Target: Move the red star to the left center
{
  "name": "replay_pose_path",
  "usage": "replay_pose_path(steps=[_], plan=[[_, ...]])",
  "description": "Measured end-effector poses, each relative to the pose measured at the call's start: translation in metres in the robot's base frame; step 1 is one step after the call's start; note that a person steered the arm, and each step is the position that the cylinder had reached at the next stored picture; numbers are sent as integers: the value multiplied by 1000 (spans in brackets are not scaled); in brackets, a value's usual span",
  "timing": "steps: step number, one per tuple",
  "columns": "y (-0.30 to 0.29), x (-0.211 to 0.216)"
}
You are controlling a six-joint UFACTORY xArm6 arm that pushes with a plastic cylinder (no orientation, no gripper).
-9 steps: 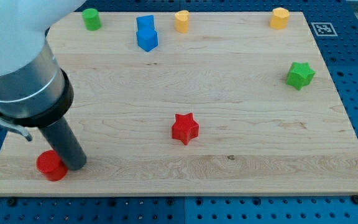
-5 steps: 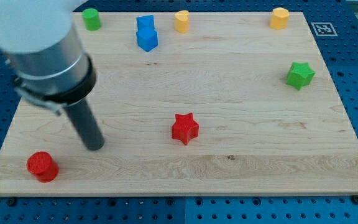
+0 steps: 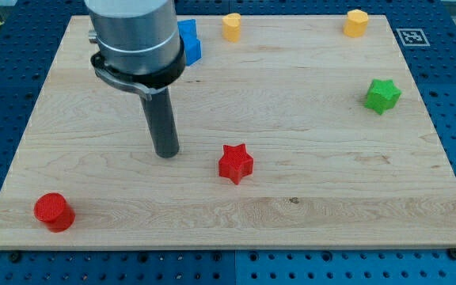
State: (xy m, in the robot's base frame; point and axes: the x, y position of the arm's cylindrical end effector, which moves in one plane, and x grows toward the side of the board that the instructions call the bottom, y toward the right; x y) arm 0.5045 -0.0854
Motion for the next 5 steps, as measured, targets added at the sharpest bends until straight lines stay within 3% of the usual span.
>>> replay_pose_path(steps=[1, 3, 5], plan=[[26, 32], [135, 74], [127, 47]])
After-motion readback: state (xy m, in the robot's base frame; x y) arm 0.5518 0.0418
